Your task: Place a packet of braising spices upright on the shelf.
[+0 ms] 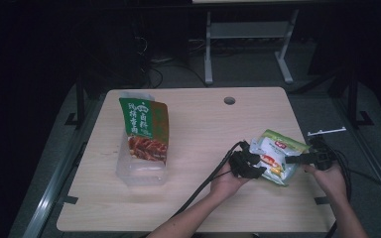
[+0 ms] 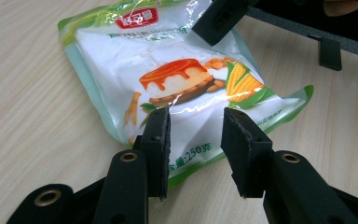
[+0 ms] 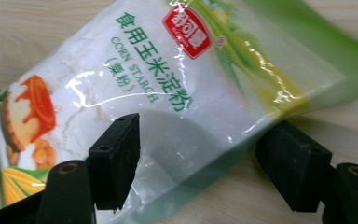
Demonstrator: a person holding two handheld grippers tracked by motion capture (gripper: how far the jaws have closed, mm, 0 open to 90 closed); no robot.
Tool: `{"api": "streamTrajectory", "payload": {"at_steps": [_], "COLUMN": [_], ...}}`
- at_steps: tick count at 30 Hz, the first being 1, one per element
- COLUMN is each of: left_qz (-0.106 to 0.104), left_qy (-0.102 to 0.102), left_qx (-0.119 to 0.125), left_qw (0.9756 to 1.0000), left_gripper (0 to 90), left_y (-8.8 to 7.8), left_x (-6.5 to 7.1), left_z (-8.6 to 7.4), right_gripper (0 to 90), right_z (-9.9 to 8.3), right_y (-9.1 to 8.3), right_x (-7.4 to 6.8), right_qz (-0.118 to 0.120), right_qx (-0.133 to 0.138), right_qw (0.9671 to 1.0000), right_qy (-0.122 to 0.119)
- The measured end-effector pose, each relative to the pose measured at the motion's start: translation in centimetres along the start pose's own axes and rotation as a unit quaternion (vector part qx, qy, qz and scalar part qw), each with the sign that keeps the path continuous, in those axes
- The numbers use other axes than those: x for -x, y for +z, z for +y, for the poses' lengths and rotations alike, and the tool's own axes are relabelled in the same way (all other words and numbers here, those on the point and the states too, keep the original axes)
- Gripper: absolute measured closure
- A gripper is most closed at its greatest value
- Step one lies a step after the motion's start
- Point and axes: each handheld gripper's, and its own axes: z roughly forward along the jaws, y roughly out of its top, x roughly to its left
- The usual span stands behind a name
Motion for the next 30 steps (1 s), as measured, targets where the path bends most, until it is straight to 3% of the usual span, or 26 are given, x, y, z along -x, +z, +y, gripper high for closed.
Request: {"api": "streamTrajectory", "payload": {"at_steps": [4,10,15,19,25,30], "left_qz": [-0.005,-0.009,-0.006,-0.006,-0.004,0.003], "left_qy": [0.001,-0.002,0.011,0.008,0.014,0.018], "left_qx": [-0.008,-0.011,-0.017,-0.016,-0.025,-0.015], "left_qw": [1.0,0.9999,0.9998,0.9998,0.9996,0.9997], "left_gripper": [61.9,62.0,61.5,61.3,58.0,56.9], "left_y": [-0.1,0.2,0.2,0.2,-0.2,-1.3], "left_x": [-0.2,-0.1,0.1,0.2,0.3,0.3], "left_z": [0.1,0.1,0.2,0.2,0.1,-0.3], "right_gripper": [34.2,53.4,69.4,80.5,86.3,87.4], "right_z": [0.2,0.2,0.2,0.4,0.7,1.4], "right_y": [0.5,0.8,1.0,1.2,0.8,-0.6], "right_x": [-0.1,0.0,-0.4,-1.0,-2.0,-3.7], "right_qz": [0.013,0.053,0.075,0.065,0.047,0.045], "right_qx": [-0.008,-0.006,-0.009,-0.007,0.003,0.028], "right_qw": [0.9999,0.9986,0.997,0.9971,0.9968,0.9942], "right_qy": [-0.002,-0.004,-0.014,-0.038,-0.065,-0.093]}}
